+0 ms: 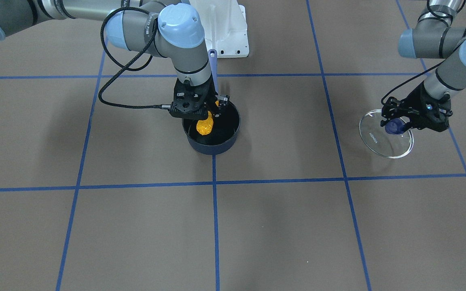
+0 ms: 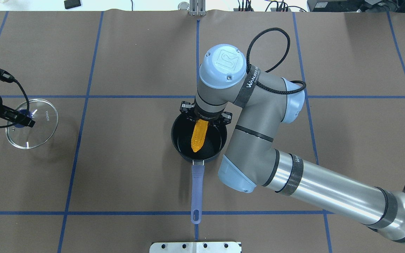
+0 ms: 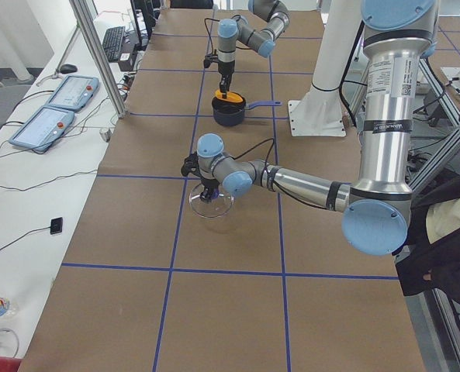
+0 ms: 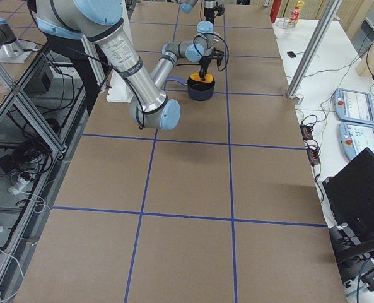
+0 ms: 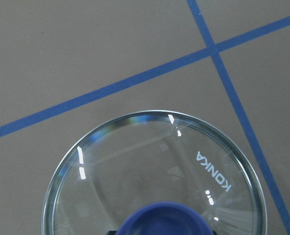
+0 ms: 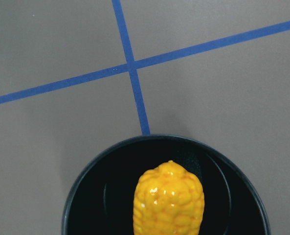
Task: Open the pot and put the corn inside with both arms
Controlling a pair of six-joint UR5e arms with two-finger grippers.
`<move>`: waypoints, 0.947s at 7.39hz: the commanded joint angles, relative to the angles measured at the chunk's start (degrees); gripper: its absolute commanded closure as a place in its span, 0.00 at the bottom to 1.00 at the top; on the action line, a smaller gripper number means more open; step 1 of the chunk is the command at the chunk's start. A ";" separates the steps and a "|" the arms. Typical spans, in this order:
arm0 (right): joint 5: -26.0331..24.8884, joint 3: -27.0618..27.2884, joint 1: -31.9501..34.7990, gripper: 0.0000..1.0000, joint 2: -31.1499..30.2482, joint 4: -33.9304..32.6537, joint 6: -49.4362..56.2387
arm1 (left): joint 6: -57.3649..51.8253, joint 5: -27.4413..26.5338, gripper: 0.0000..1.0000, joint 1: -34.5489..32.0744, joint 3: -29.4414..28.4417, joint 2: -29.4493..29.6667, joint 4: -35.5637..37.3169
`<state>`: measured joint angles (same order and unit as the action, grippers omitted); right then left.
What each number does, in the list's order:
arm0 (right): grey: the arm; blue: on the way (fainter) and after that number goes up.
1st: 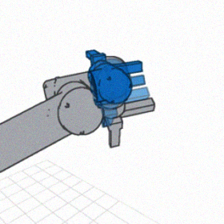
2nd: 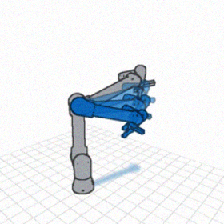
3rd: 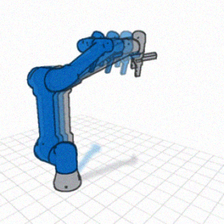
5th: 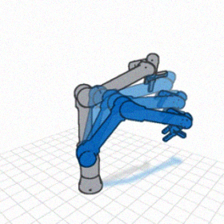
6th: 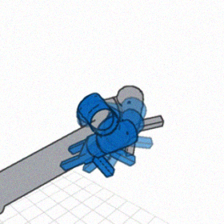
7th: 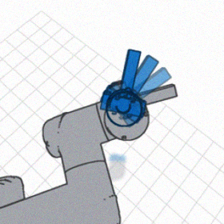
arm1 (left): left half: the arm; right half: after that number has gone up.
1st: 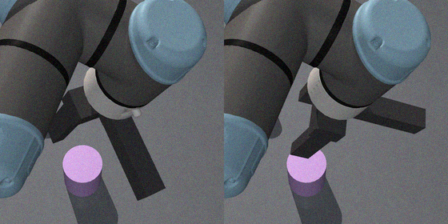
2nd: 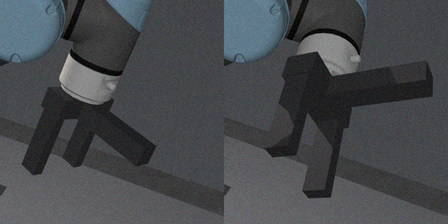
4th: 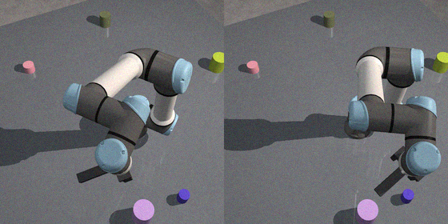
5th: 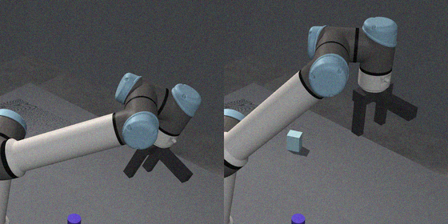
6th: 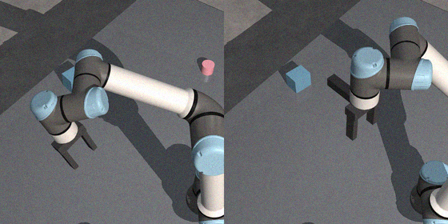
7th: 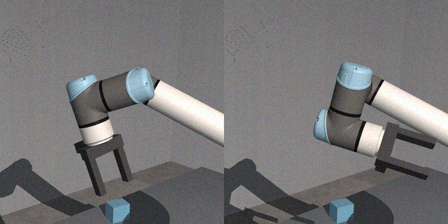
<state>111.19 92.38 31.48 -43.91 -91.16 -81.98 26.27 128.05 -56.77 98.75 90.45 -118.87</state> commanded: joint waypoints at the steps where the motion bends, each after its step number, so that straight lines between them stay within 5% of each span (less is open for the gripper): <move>1: -0.62 -1.23 -0.36 0.53 0.05 0.37 0.24 | 0.01 -0.16 0.51 0.00 -0.23 -0.10 -0.04; 4: -1.42 -3.70 -1.06 0.52 0.05 4.06 0.07 | 0.19 -0.34 0.51 0.08 -0.40 -0.01 -0.04; 6: -3.42 -3.52 -1.15 0.01 0.13 5.54 -0.02 | -0.16 -0.43 0.51 0.17 -1.19 -0.01 -0.04; 7: -3.52 -3.09 -1.15 0.00 0.22 5.55 -0.11 | 0.01 -0.51 0.51 0.17 -1.37 -0.01 -0.04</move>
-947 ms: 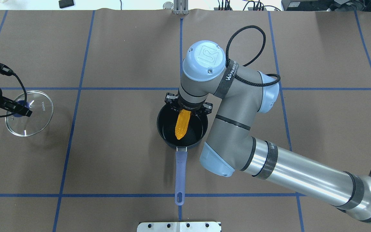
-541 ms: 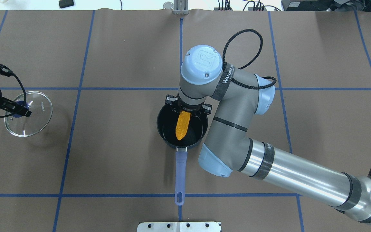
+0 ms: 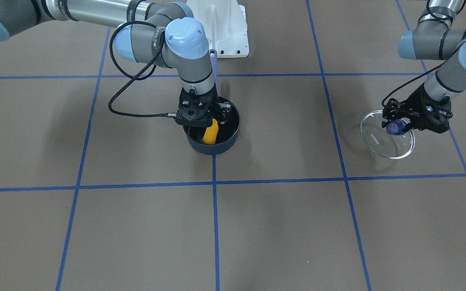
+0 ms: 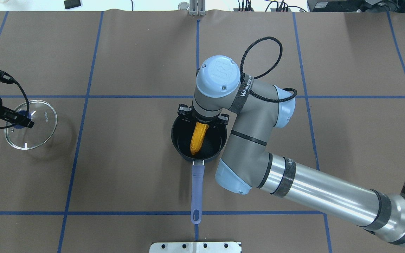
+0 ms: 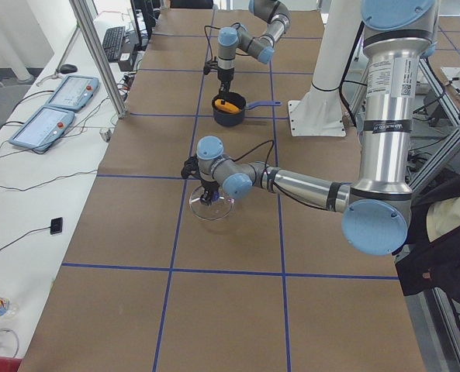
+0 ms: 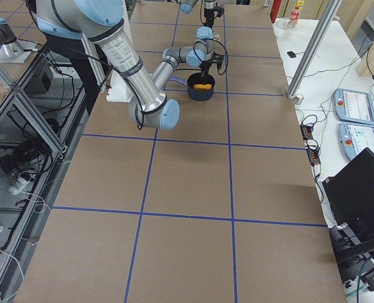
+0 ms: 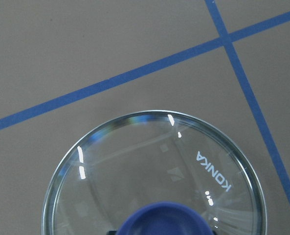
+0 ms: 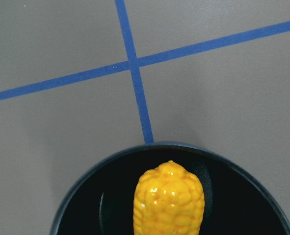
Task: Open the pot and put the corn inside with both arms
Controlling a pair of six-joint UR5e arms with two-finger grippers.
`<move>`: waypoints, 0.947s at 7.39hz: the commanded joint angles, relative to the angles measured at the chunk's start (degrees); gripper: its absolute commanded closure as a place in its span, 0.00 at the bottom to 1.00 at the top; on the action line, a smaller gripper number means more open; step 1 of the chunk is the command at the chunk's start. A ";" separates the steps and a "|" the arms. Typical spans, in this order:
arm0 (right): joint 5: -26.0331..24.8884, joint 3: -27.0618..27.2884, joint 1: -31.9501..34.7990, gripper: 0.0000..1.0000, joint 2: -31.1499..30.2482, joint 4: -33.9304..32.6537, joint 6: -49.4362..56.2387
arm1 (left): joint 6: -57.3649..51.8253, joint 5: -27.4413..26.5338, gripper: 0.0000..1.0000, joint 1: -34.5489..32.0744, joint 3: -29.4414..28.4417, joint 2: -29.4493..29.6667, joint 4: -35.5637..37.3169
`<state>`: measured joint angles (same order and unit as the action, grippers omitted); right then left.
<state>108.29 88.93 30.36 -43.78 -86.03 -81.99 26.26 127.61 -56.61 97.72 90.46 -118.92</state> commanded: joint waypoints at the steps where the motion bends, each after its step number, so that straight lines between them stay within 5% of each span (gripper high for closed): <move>1: -0.63 0.98 0.22 0.00 0.36 0.60 -0.10 | 0.36 -0.08 0.51 0.00 -0.52 0.06 0.00; 7: -0.28 3.18 2.16 0.00 0.01 1.48 0.33 | 0.46 -1.84 0.51 0.62 -4.29 1.03 -1.48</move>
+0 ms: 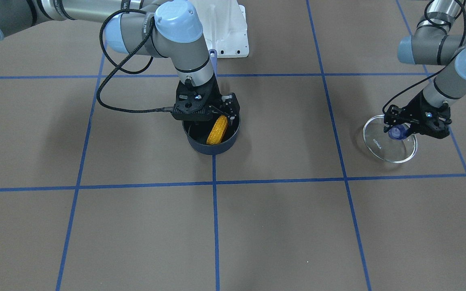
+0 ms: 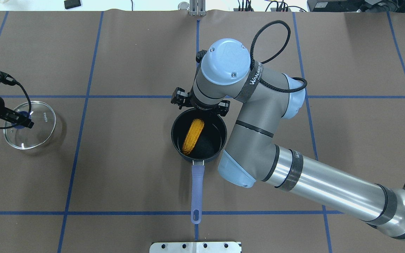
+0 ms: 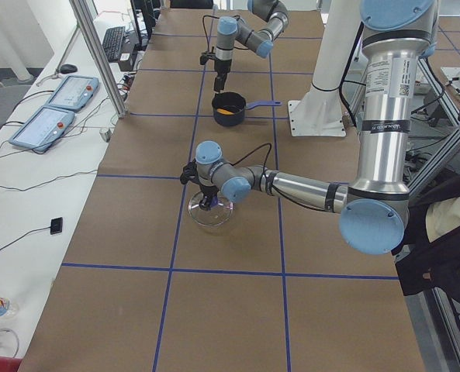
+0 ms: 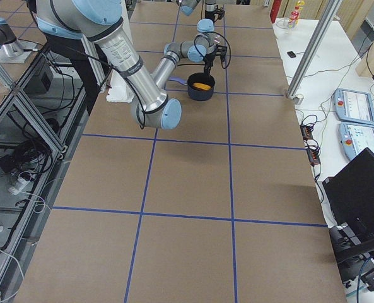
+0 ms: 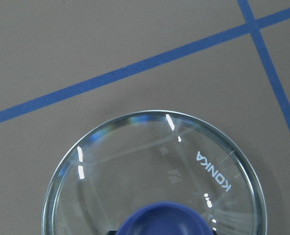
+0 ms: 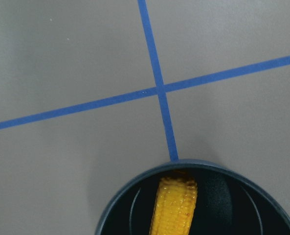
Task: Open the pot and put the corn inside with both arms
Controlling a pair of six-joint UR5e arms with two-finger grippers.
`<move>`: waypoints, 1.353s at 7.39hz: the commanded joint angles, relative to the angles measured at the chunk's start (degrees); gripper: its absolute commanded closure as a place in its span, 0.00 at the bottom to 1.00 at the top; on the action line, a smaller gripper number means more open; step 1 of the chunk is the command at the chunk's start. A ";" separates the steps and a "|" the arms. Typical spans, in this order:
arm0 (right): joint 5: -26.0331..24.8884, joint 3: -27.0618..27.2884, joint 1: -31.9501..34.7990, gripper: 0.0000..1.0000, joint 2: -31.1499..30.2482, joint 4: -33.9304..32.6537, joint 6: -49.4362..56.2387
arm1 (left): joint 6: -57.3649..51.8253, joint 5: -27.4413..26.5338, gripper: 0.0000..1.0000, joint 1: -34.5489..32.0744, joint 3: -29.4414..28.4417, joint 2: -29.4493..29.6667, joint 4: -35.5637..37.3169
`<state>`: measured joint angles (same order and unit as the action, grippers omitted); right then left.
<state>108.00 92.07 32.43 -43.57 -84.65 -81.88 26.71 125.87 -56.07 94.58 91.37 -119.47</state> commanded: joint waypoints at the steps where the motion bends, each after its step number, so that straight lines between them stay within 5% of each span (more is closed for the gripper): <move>1: 0.02 0.04 0.09 0.00 -0.20 0.10 0.32 | 0.01 -0.10 0.51 0.09 -1.94 0.30 -1.55; 3: 0.02 0.04 0.09 0.00 -0.37 0.10 0.41 | 0.01 -0.10 0.50 0.09 -2.29 0.47 -1.82; 8: 0.54 0.12 1.22 0.00 -0.37 0.54 -0.12 | -0.43 -0.18 0.19 0.00 -1.95 0.65 -1.90; 10: 4.38 0.65 4.37 0.00 -1.25 0.54 0.76 | -0.43 0.60 0.04 -0.17 -0.98 1.17 -1.82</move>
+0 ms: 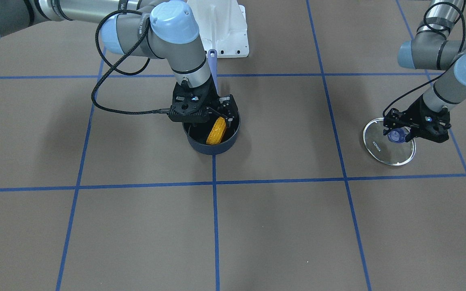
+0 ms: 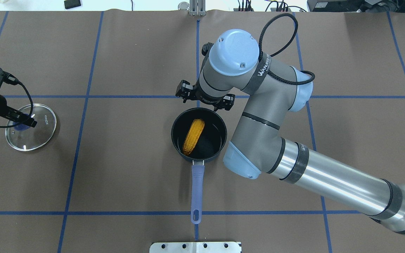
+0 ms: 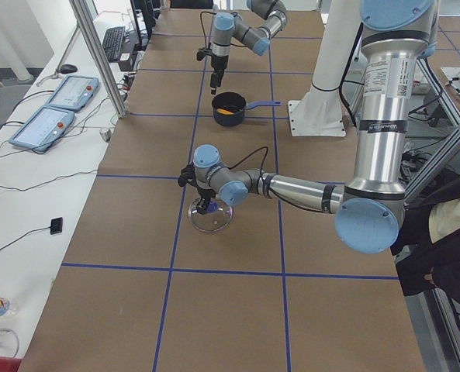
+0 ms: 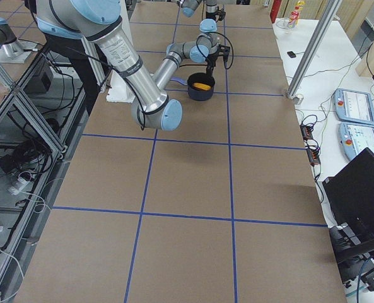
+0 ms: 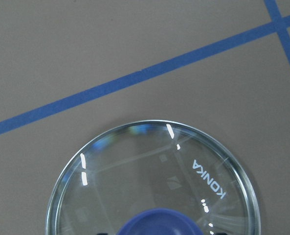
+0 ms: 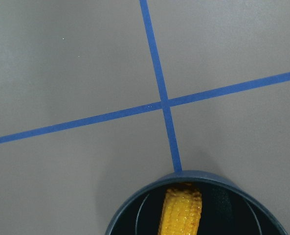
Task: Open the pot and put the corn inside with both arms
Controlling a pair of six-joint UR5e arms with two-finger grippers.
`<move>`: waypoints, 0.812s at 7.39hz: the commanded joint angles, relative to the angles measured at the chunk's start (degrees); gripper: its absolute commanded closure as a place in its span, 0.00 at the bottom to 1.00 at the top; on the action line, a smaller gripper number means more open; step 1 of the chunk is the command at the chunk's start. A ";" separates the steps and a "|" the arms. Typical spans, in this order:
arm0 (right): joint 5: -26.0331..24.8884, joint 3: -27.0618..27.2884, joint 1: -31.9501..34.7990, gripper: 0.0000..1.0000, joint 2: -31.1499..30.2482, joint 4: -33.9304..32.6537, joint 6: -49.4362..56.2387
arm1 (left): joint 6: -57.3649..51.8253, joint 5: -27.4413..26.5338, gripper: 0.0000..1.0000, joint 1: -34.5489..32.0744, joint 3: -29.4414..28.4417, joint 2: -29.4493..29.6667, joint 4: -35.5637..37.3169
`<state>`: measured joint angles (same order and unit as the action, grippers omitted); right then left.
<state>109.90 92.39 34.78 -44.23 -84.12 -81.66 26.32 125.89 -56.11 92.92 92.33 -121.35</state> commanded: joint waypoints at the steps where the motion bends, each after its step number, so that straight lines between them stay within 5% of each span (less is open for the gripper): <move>1: 5.30 0.95 5.61 0.00 -2.08 -0.17 1.84 | -0.12 1.11 0.03 -1.01 1.12 0.57 0.76; 3: 12.94 1.48 15.09 0.00 -6.55 -0.17 13.73 | -1.69 9.42 0.03 -8.10 0.86 3.19 5.47; 6: 20.16 -0.09 30.13 0.00 -14.82 -0.61 34.94 | -30.00 12.80 0.03 -22.07 0.33 6.01 24.17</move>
<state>126.52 93.11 58.49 -56.10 -84.49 -54.42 8.55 138.01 -72.42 93.49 97.05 -105.58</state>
